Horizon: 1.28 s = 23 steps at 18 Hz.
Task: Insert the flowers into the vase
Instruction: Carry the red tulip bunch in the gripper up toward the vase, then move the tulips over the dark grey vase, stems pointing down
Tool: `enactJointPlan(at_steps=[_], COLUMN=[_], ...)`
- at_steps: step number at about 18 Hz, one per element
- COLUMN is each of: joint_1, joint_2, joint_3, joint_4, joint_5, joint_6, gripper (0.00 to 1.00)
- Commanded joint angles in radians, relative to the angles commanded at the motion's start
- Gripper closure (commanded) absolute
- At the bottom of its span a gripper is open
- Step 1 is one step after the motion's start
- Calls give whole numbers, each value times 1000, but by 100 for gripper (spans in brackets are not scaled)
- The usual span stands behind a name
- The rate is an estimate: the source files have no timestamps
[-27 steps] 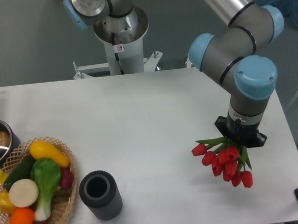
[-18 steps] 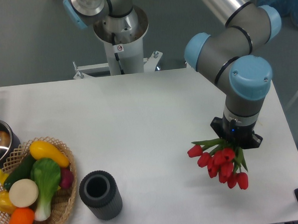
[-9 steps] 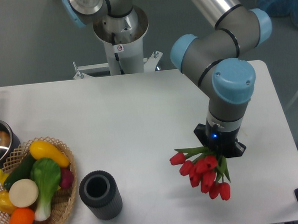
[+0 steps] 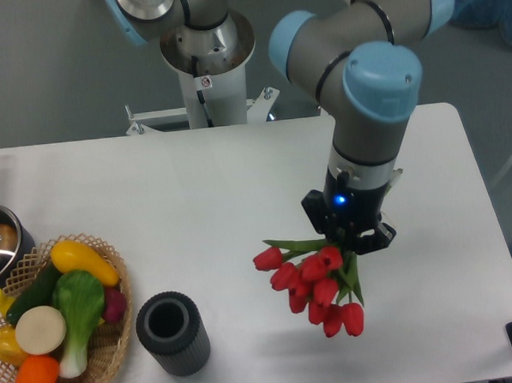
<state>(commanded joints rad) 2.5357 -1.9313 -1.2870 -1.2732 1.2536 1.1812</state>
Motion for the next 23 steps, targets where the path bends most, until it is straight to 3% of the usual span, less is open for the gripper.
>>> enactJointPlan(at_steps=[5, 9, 11, 16, 23], joint_1=[5, 15, 17, 60, 87], joint_2=[8, 15, 15, 49, 92], joint_3=[-15, -26, -38, -60, -158], joint_4=[20, 175, 224, 238, 271], joint_5=[-143, -331, -381, -528, -790], joint_6=[-31, -87, -106, -109, -107], gripper=[93, 93, 93, 93, 93])
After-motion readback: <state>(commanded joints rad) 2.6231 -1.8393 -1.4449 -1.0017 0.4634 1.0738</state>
